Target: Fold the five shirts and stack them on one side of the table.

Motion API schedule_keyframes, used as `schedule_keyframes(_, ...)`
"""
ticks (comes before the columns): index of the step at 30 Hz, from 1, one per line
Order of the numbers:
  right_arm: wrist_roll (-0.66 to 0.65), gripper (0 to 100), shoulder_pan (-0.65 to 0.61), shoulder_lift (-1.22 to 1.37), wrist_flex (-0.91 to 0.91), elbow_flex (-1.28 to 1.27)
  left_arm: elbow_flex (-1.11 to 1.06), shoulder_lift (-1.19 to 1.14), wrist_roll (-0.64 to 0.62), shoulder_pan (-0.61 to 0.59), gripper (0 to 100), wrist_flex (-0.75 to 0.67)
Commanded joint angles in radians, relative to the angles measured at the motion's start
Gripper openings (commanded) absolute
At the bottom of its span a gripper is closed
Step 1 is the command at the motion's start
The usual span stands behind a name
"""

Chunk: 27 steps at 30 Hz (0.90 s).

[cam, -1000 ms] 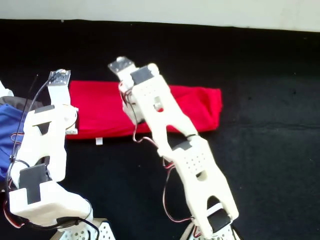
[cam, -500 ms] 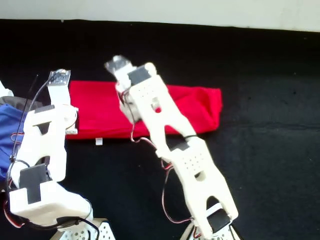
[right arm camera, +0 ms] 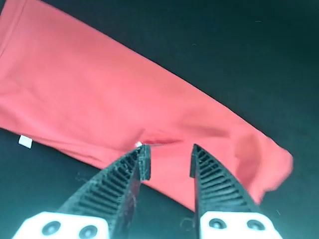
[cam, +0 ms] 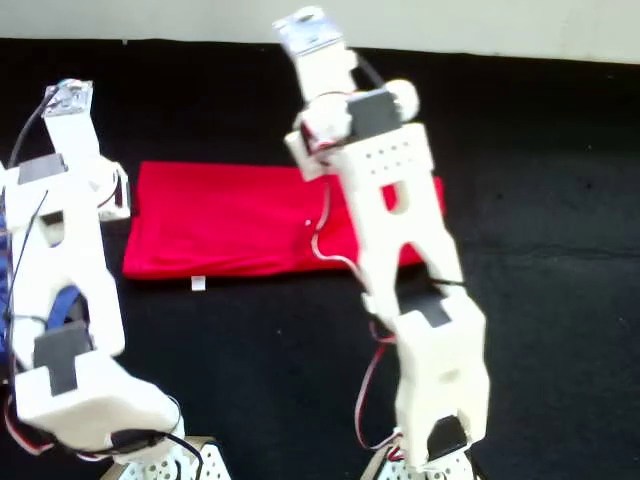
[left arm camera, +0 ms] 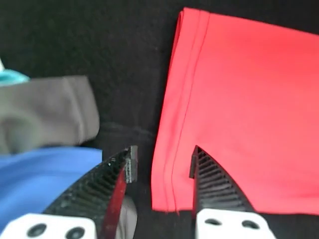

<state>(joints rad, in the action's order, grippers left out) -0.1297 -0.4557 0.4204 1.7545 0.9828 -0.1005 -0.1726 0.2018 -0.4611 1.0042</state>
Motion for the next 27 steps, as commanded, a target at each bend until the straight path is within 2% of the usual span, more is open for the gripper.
schedule_keyframes(1, -0.020, 12.7, 0.027, -0.246, 0.012, -0.237, 0.168, -0.151, -0.009, -0.007, 19, 0.040)
schedule_keyframes(5, -0.066, 12.8, 0.065, -0.521, 0.008, -0.527, 0.357, -0.334, -0.009, -0.004, 19, 0.121)
schedule_keyframes(11, -0.123, 12.8, 0.191, -0.823, 0.005, -0.806, 0.573, -0.570, -0.009, 0.031, 19, 0.262)
schedule_keyframes(21, -0.140, 12.8, 0.318, -0.963, 0.005, -1.059, 0.889, -0.802, -0.009, 0.171, 19, 0.608)
schedule_keyframes(23, -0.140, 12.8, 0.364, -0.975, -0.004, -1.087, 0.928, -0.834, -0.009, 0.171, 14, 0.635)
schedule_keyframes(26, -0.161, 12.4, 0.437, -1.000, -0.036, -1.130, 0.970, -0.871, -0.009, 0.162, 0, 0.666)
schedule_keyframes(27, -0.176, 12.4, 0.460, -1.012, -0.050, -1.153, 0.986, -0.878, -0.009, 0.156, 1, 0.680)
